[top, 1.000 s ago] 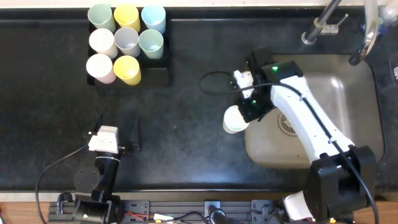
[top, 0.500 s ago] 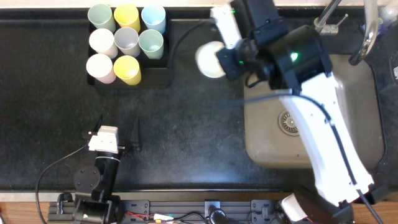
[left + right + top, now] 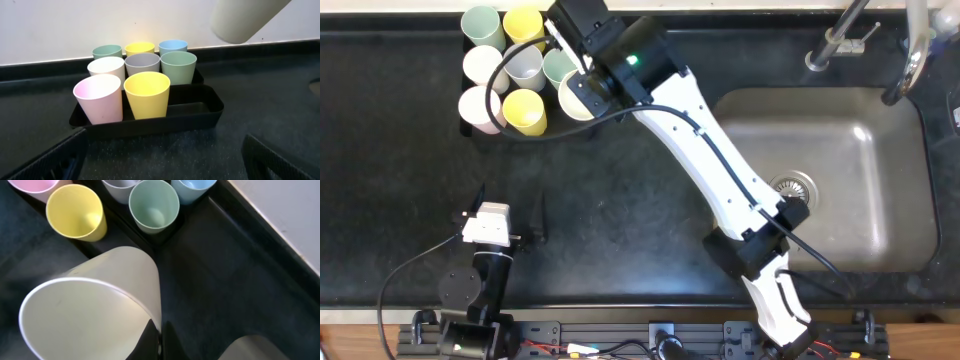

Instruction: Store Cups

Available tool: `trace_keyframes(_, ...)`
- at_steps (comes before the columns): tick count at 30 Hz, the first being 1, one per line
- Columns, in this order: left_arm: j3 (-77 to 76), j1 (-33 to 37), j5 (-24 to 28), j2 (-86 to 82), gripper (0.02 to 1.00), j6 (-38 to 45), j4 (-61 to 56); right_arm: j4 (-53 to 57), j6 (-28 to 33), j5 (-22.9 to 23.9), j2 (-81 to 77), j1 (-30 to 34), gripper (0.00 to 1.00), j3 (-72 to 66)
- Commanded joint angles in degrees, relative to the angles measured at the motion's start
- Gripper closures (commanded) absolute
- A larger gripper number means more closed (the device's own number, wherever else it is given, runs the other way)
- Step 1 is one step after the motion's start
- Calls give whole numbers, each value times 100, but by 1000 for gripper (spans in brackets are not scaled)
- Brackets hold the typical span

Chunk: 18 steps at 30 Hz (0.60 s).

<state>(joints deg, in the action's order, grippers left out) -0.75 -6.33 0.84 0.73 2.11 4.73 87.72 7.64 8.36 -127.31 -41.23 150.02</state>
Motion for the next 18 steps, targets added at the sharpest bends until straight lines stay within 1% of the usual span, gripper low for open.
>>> trace_keyframes(1,28,31,-13,-57,20,109,-2,-144,-98,-68,39,11,956,175)
trace_keyframes(5,28,31,-13,-57,20,109,-2,-138,-74,-302,-201,11,958,175)
trace_keyframes(11,28,31,-13,-57,20,109,-2,-245,48,-472,-623,50,958,175)
trace_keyframes(13,28,31,-13,-57,20,109,-2,-317,22,-520,-706,98,958,175)
trace_keyframes(16,28,31,-11,-57,20,109,-2,-400,2,-741,-802,234,956,175)
trace_keyframes(18,28,31,-13,-57,20,109,-2,-431,-13,-745,-863,317,958,175)
